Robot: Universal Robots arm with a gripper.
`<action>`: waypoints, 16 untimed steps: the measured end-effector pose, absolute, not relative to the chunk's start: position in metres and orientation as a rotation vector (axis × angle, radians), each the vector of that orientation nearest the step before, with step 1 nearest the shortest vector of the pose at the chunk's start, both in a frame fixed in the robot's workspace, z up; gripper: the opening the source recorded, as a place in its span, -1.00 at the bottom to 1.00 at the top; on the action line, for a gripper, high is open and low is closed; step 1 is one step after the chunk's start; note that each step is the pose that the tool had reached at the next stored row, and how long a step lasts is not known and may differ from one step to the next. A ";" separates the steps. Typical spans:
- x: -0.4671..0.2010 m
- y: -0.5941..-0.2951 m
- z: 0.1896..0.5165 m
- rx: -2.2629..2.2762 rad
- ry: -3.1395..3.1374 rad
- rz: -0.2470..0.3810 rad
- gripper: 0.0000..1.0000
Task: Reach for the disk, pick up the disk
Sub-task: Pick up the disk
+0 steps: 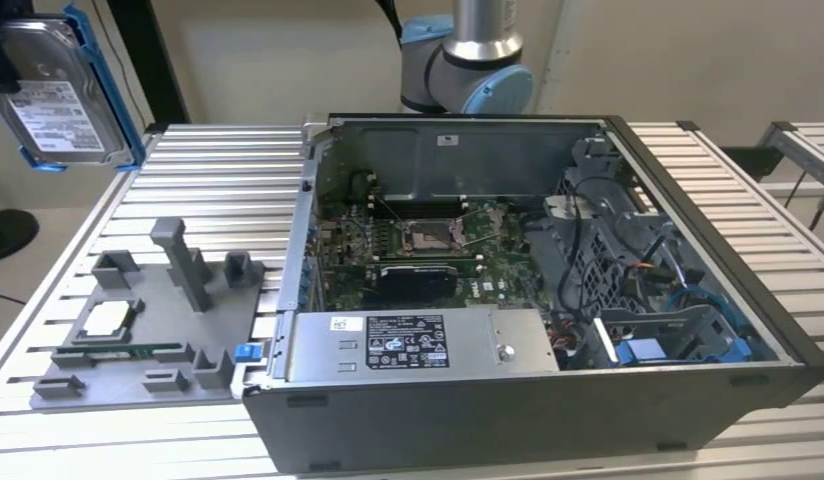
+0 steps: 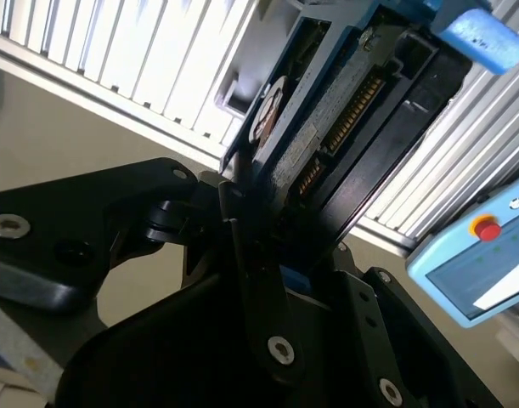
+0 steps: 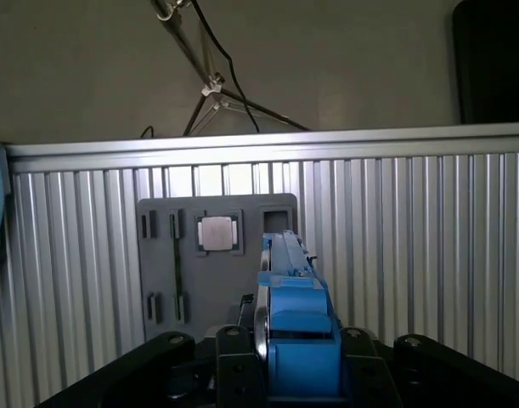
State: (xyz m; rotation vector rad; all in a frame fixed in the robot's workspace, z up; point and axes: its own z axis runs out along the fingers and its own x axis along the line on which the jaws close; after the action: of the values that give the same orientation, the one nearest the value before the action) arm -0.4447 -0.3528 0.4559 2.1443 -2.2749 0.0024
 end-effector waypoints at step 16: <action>-0.445 -0.353 0.476 2.144 -2.275 0.002 -1.00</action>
State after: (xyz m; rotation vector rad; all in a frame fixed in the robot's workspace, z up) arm -0.4447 -0.3528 0.4762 2.1443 -2.2749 0.0025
